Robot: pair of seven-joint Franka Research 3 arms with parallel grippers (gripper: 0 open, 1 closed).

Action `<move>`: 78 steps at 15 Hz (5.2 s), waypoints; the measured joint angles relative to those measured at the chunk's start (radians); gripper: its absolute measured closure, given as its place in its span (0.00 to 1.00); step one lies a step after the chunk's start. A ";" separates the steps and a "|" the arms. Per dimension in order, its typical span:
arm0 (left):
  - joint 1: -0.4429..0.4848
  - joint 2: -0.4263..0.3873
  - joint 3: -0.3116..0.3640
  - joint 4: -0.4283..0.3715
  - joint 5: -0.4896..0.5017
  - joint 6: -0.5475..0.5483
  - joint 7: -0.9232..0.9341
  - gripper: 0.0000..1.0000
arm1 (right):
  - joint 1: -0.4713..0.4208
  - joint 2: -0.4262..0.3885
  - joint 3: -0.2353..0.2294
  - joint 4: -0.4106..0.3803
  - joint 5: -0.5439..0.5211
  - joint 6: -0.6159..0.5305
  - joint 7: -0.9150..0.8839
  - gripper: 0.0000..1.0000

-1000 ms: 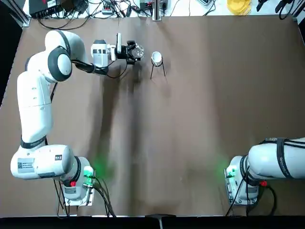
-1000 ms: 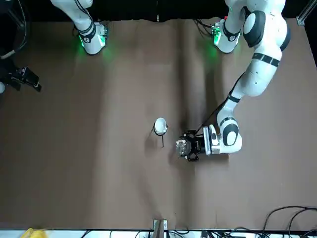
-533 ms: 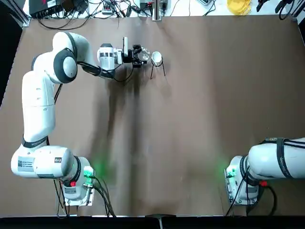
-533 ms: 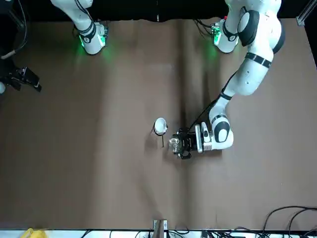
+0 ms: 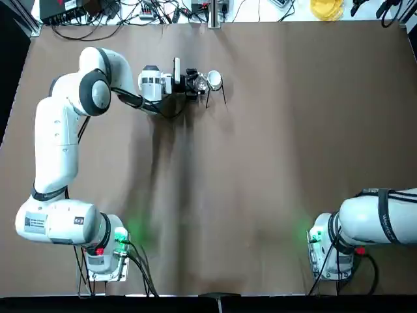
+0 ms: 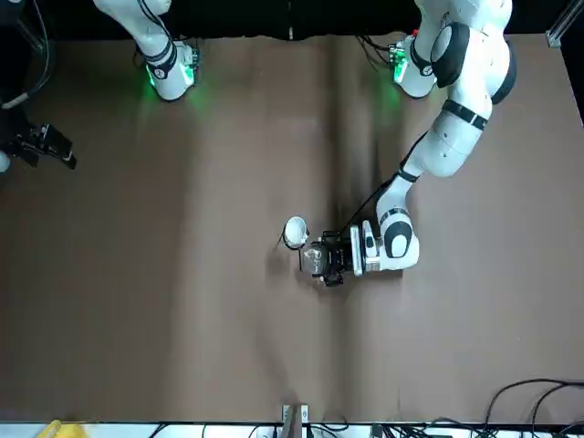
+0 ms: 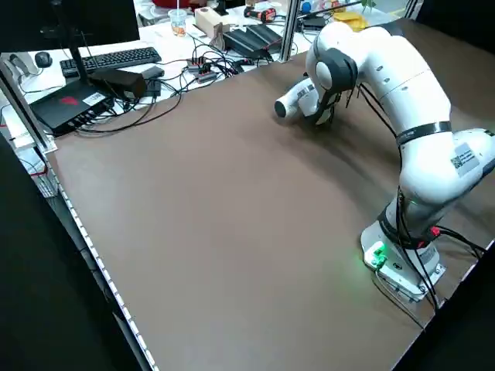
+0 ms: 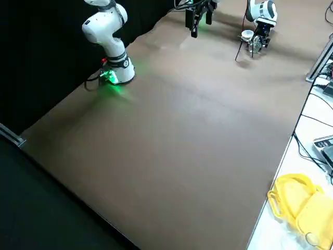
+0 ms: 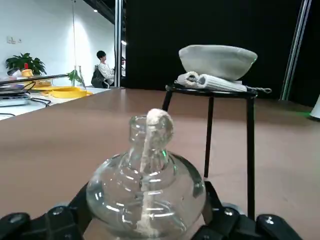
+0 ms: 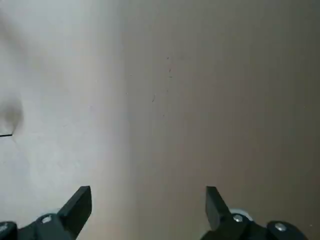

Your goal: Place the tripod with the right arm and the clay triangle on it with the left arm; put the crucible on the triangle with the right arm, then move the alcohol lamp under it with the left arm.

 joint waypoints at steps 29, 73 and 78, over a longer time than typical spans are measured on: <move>0.007 -0.003 0.001 -0.050 0.009 -0.003 0.082 0.13 | -0.002 0.000 0.001 0.000 0.000 0.002 0.000 0.00; 0.103 -0.093 -0.003 -0.132 0.013 -0.006 0.117 0.73 | -0.002 -0.001 0.001 0.000 0.000 0.006 0.000 0.00; 0.093 -0.090 -0.002 -0.133 0.003 -0.005 0.111 0.73 | -0.002 -0.001 0.001 0.000 0.000 0.008 0.000 0.00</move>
